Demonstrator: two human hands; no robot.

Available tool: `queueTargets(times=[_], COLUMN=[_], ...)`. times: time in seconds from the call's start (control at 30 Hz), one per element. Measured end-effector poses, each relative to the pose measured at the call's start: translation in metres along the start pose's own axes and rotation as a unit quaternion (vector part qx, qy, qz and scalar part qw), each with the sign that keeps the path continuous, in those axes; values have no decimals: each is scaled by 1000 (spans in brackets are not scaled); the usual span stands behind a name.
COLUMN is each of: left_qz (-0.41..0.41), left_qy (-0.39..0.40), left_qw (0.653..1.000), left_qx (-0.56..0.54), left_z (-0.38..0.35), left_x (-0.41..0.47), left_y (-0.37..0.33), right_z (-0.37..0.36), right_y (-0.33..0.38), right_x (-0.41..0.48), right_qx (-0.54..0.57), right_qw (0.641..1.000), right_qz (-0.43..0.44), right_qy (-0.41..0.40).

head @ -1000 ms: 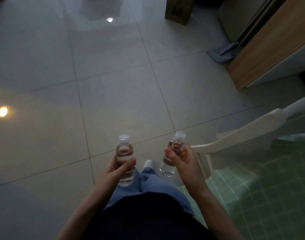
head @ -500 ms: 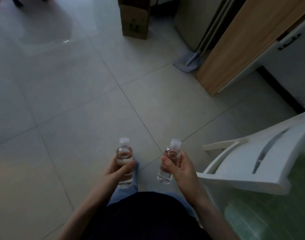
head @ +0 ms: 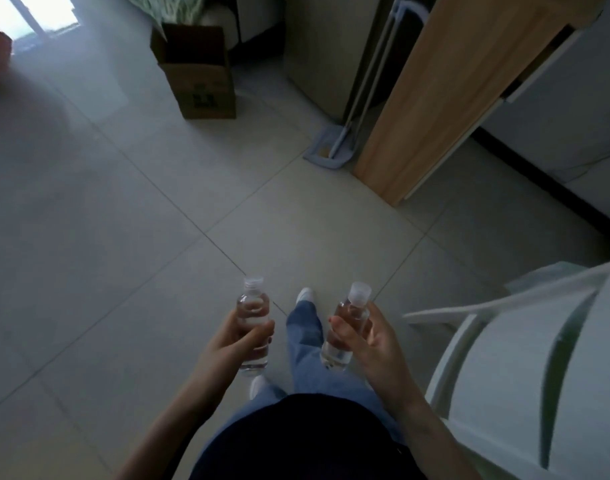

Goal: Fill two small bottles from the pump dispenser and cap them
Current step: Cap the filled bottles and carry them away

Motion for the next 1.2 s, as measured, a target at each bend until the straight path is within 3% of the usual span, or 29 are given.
queueTargets(times=[0.43,0.83,1.2], left_qz=[12,34,60], left_qy=[-19,78,184], left_qw=[999,995,967], left_qx=[-34,60,168], left_z=[-71,-156,-228], left_x=[153,281,397], left_y=[-151,-291,-417], right_z=[78,148,199], right_y=[32,60,93], right_x=[201,342,460], right_qx=[3,12,50], right_qw=[999,989,951], right_qz=[0,-6,6], right_qy=[-34,-147,-305])
Point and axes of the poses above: each hand's wrist, its own x-axis towards the middle knuckle, its own z-axis out of the back of the hand, y = z × x, the point moved 6 cm from there along x, towards the middle knuckle, and after that the axes turned 15 degrees about z, right-handed, at the moved point
